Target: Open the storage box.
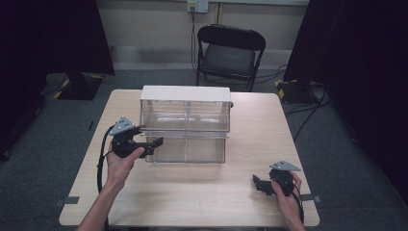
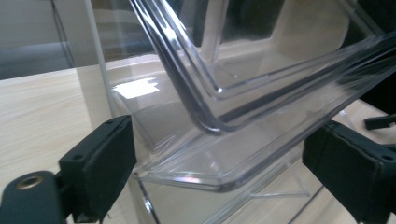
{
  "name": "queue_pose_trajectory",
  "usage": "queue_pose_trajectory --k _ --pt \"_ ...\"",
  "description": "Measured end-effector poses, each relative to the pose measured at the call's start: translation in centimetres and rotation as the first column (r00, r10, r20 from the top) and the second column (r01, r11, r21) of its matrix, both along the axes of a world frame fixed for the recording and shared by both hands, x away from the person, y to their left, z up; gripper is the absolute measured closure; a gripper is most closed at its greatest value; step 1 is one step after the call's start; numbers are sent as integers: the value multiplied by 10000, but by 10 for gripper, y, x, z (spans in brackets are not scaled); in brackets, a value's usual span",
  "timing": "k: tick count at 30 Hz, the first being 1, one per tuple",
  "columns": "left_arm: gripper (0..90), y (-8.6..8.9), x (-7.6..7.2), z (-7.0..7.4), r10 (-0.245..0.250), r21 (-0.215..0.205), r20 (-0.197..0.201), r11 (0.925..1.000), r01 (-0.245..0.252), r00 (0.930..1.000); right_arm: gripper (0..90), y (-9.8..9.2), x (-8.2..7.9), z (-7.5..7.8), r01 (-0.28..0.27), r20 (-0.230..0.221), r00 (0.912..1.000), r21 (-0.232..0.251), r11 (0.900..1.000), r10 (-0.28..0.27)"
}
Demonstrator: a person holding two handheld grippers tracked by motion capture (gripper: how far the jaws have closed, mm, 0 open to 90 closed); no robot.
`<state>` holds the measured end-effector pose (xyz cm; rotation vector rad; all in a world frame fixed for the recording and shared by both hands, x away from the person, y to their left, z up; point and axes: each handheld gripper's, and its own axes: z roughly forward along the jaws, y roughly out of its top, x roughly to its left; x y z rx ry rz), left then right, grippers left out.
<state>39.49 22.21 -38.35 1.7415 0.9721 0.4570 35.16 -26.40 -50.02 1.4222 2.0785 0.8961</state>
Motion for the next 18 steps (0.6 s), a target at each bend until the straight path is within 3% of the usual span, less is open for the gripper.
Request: queue_pose_trajectory --k 18 --pt "96 2 2 -3 -146 -335 -170 9993 140 9997 113 0 0 0 -4 -1 10000 1 10000 4"
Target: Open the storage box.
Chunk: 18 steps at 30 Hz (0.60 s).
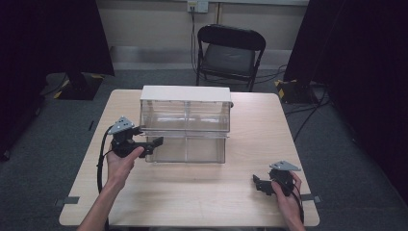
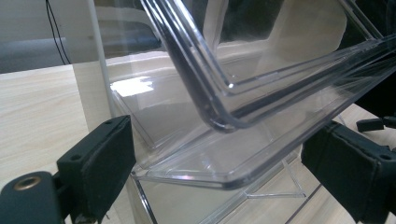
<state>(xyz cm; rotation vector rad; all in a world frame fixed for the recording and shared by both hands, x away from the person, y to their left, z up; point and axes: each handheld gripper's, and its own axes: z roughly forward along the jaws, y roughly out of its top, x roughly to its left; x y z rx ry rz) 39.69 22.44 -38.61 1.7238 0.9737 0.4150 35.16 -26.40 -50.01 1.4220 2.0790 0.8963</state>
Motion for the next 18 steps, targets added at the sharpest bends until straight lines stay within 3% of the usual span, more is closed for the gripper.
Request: queue_pose_trajectory --k 18 --pt "96 1 1 0 -48 16 28 10000 48 10000 113 0 0 0 1 0 10000 0 10000 -1"
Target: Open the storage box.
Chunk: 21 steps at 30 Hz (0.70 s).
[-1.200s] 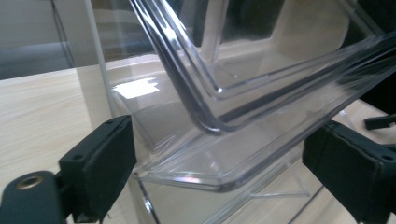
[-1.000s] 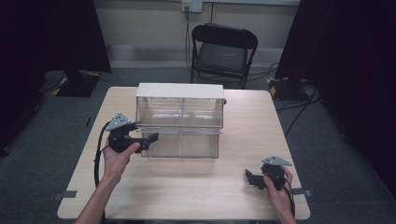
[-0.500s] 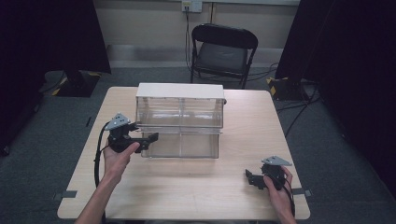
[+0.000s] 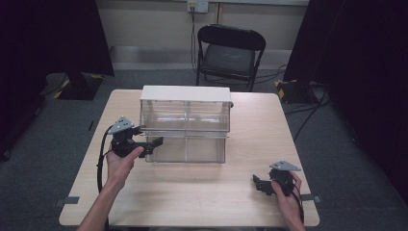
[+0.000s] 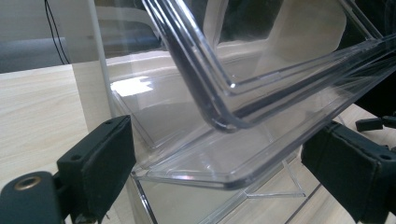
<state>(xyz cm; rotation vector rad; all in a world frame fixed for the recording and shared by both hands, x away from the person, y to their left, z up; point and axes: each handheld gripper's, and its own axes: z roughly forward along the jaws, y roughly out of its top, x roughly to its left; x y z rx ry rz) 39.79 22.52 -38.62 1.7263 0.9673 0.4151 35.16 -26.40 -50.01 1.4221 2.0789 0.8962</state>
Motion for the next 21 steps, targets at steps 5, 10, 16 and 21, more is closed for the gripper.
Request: queue_pose_trajectory --k 5,10,16,21 --pt "95 0 0 0 -27 58 2 10000 27 10000 113 0 0 0 0 -2 10000 2 10000 0" --pt "96 0 0 0 -30 67 7 10000 30 10000 113 0 0 0 0 -1 10000 1 10000 0" --pt "96 0 0 0 -3 34 46 10000 3 10000 113 0 0 0 -1 -1 10000 3 10000 1" --pt "97 1 0 0 -48 74 82 10000 48 10000 113 0 0 0 -1 0 10000 1 10000 1"
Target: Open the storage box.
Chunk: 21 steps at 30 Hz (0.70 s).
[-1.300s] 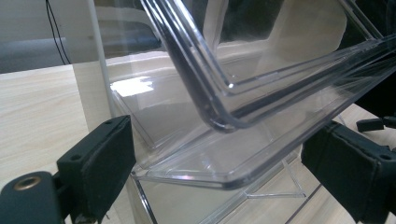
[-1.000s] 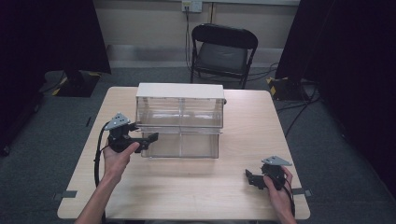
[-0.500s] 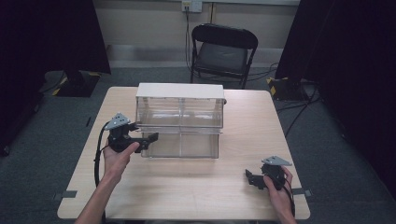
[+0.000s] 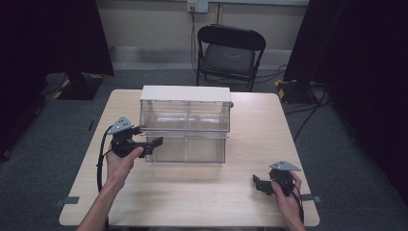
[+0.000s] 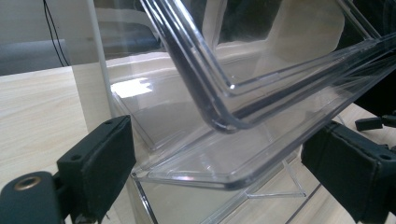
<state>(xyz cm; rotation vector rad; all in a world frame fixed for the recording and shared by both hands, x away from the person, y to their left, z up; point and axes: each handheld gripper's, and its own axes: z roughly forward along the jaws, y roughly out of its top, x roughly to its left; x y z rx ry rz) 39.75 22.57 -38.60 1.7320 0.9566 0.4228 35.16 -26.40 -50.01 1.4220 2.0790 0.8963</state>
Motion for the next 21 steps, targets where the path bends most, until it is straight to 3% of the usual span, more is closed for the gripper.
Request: queue_pose_trajectory --k 21 --pt "99 1 0 1 -51 -15 65 10000 51 10000 113 0 0 0 -2 1 10000 0 10000 2"
